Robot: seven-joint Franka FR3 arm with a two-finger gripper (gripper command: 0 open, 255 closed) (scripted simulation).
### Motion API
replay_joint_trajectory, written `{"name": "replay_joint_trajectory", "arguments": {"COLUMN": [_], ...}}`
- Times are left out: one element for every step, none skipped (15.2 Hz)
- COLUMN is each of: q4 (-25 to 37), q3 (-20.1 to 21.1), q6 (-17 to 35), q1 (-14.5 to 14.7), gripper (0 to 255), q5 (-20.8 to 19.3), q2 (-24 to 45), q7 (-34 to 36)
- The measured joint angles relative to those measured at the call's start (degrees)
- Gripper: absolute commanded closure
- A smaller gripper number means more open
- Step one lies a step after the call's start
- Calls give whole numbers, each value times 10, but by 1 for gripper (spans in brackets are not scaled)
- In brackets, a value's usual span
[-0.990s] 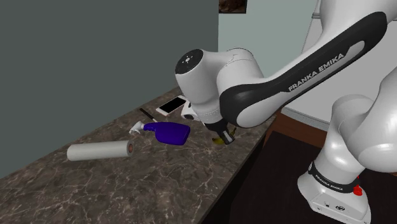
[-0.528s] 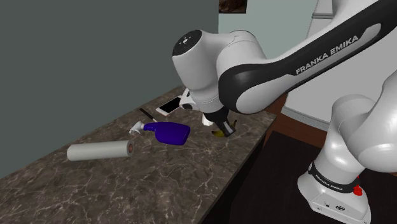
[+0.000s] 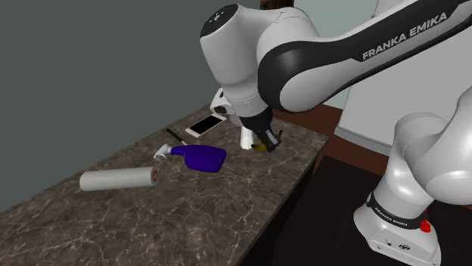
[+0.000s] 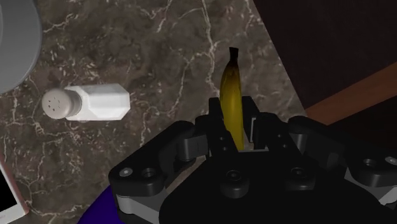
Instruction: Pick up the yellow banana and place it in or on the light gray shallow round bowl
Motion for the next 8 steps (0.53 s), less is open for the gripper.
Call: {"name": "replay_joint_trajectory", "arguments": {"q4": [6, 11, 17, 18, 23, 26, 29, 32], "q3": [0, 0, -4, -11, -19, -28, -36, -44], "q6": [-9, -15, -18, -16, -16, -9, -3, 4], "q1": [1, 1, -2, -7, -14, -21, -27, -34], "gripper": [255, 255, 255, 255, 255, 255, 255, 255], "q5": [1, 2, -2, -7, -14, -22, -29, -36], "q2": [-4, -5, -3, -2, -1, 7, 14, 20], "q7": [-1, -3, -9, -18, -31, -42, -52, -62]}}
